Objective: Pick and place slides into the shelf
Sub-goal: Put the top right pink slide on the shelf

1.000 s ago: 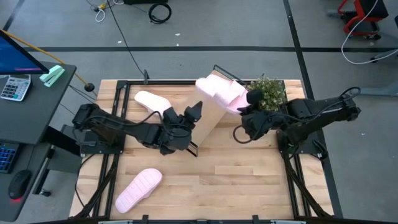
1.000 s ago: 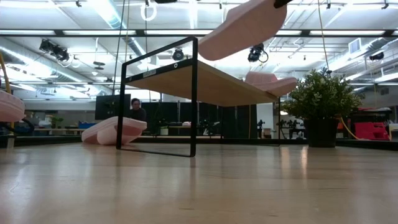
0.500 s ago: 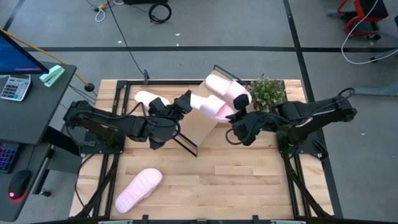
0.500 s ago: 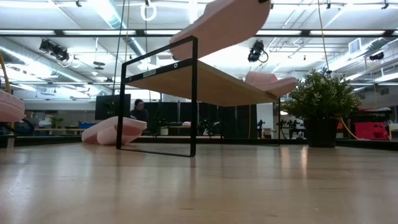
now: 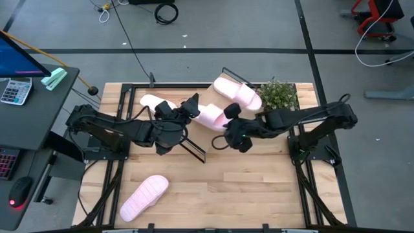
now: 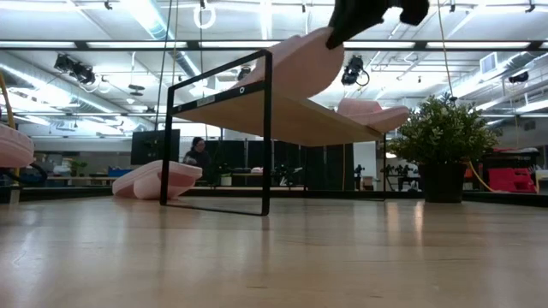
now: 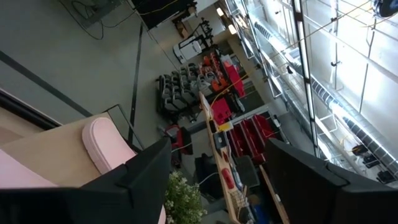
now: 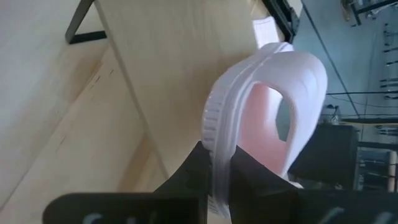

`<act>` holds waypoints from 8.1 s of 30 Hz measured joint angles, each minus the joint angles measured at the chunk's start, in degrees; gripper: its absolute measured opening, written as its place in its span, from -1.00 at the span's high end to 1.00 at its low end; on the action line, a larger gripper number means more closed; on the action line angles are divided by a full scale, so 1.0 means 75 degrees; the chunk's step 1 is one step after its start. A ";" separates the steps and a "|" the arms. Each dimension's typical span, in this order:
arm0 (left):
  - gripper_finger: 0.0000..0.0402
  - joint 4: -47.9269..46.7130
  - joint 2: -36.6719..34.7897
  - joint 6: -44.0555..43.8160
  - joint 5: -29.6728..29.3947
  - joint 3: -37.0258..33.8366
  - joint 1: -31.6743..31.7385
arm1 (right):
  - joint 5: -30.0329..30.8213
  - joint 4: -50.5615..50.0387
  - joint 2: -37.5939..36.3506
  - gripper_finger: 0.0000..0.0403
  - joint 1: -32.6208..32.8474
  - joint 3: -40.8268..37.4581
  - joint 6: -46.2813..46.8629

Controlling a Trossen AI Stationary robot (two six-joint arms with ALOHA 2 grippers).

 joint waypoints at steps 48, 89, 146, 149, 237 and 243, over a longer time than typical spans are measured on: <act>-0.25 -0.0035 0.0009 0.0075 0.0122 -0.0003 -0.0012 | -0.1428 0.0463 0.0240 0.55 -0.0456 -0.0851 0.0044; -0.18 -0.0114 0.0009 0.0062 0.0122 -0.0003 -0.0009 | -0.1568 -0.0163 0.0240 0.64 -0.0927 -0.0848 0.0551; -0.13 -0.0591 0.0015 0.0036 0.0119 -0.0003 0.0004 | -0.0431 -0.0618 -0.0259 0.77 -0.0768 -0.0722 0.1004; -0.12 -0.0833 0.0017 -0.0025 0.0119 -0.0003 0.0036 | -0.0278 -0.0704 -0.0685 0.80 -0.0505 -0.0585 0.0964; 0.63 0.3240 -0.1370 0.9674 0.8585 -0.0003 0.0172 | -0.5327 0.1510 -0.3327 0.82 0.0530 0.1466 0.3016; 0.63 0.3228 -0.1370 0.9789 0.8556 -0.0003 0.0178 | -0.5395 0.1490 -0.3321 0.71 0.0530 0.1466 0.3036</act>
